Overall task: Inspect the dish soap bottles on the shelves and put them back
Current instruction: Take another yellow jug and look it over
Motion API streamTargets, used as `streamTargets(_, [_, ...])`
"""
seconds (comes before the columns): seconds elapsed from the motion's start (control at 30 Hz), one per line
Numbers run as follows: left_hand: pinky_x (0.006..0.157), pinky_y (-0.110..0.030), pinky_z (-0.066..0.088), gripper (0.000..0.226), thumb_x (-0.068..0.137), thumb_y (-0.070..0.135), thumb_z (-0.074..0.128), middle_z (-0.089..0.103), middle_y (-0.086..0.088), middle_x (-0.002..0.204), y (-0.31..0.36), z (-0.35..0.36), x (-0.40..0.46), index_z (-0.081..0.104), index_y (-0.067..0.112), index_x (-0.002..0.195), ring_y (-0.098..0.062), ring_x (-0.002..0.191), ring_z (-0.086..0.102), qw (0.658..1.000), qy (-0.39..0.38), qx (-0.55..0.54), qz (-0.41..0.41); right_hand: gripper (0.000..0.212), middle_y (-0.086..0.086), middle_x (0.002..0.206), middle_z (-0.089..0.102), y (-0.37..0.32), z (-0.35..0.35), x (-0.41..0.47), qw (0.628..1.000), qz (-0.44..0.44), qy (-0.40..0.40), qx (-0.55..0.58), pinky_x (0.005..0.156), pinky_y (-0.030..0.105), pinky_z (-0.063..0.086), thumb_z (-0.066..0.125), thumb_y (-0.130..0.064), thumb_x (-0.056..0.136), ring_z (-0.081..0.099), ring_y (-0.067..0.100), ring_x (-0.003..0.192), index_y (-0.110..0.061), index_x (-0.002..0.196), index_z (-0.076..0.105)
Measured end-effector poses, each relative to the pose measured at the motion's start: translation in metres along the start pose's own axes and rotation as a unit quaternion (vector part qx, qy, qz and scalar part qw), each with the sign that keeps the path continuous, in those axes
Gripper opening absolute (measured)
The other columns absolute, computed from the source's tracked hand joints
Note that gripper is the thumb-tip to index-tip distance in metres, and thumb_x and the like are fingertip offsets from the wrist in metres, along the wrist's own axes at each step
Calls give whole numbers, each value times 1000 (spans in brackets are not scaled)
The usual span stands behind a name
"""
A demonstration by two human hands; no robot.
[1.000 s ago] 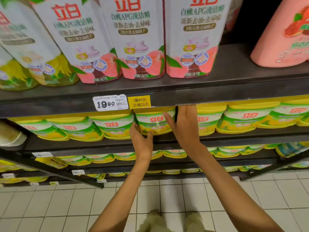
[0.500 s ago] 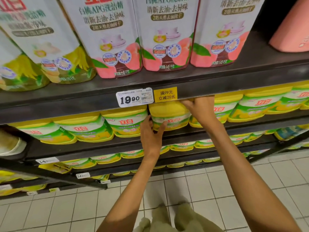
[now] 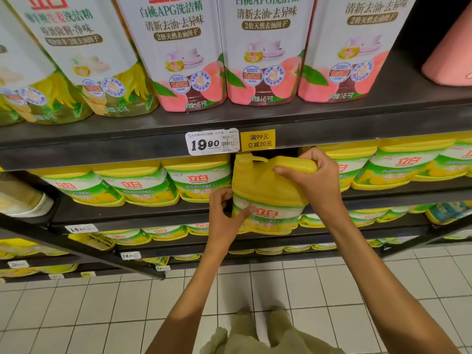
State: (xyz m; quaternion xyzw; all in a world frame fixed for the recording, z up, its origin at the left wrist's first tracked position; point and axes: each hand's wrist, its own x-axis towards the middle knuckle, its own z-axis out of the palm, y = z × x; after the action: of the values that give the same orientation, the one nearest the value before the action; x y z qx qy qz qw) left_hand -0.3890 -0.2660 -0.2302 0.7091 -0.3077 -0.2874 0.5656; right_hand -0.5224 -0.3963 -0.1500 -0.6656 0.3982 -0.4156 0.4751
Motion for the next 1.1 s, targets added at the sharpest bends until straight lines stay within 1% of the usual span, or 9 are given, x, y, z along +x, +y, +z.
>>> streamTargets(0.1, [89, -25, 54, 65, 69, 33, 72, 61, 9, 118, -3, -4, -14, 45, 27, 127, -5, 107, 60, 992, -90, -63, -65, 40, -18, 55, 56, 2, -5, -7, 998, 24, -31, 52, 45, 14, 42, 89, -22, 62, 51, -7, 51, -24, 62, 48])
streamTargets(0.23, [73, -24, 60, 40, 68, 41, 75, 73, 8, 94, 5, -1, -25, 61, 24, 102, -7, 83, 70, 988, -56, -107, -98, 35, -13, 54, 60, -6, -8, -6, 989, 95, -36, 110, 46, 19, 46, 85, -28, 70, 58, -1, 51, -22, 62, 51])
streamTargets(0.33, [77, -32, 59, 64, 58, 64, 71, 72, -7, 107, 10, 5, -39, 63, 20, 104, -21, 94, 71, 974, -2, -143, -175, 20, -3, 75, 66, -9, -7, -5, 974, 149, -60, 160, 70, 29, 53, 75, -34, 83, 65, 7, 72, -19, 85, 61])
streamTargets(0.43, [103, -50, 43, 116, 46, 83, 69, 59, -10, 131, 14, 3, -52, 48, 12, 136, -31, 121, 56, 954, 23, -133, -269, 39, 4, 106, 63, -2, -10, -12, 965, 187, -69, 170, 94, 42, 52, 69, -40, 86, 64, 16, 100, -18, 115, 56])
streamTargets(0.5, [104, -52, 41, 125, 37, 88, 68, 62, -10, 128, 22, 2, -56, 48, 16, 137, -33, 121, 55, 947, -6, -141, -289, 52, 4, 121, 66, 9, -16, -28, 949, 227, -120, 180, 98, 44, 52, 65, -53, 82, 64, 22, 113, -21, 123, 57])
streamTargets(0.7, [100, -43, 45, 115, 34, 97, 51, 67, -3, 111, 51, -7, -62, 56, 17, 118, -25, 109, 61, 948, -87, -8, -307, 59, 10, 122, 69, 32, -17, -67, 880, 330, -148, 308, 96, 50, 52, 56, -60, 82, 66, 29, 111, -27, 130, 59])
streamTargets(0.8, [97, -40, 50, 82, 54, 86, 44, 70, -5, 116, 60, -8, -69, 63, 31, 112, -22, 105, 67, 947, -148, -84, -271, 49, 13, 117, 71, 28, -21, -61, 865, 345, -161, 327, 79, 49, 59, 55, -60, 85, 69, 32, 105, -31, 124, 62])
streamTargets(1.0, [102, -51, 45, 58, 83, 62, 48, 68, -8, 120, 57, 0, -71, 58, 26, 127, -28, 111, 65, 914, -169, -226, -293, 52, 9, 106, 75, 24, -30, -49, 879, 357, -153, 277, 62, 37, 60, 47, -67, 88, 74, 26, 92, -29, 118, 66])
streamTargets(1.1, [102, -54, 44, 53, 87, 63, 46, 69, -11, 118, 56, -1, -67, 62, 26, 122, -31, 110, 65, 904, -156, -241, -317, 64, 10, 115, 71, 26, -31, -52, 895, 337, -147, 252, 75, 41, 61, 52, -66, 82, 72, 27, 98, -26, 133, 54])
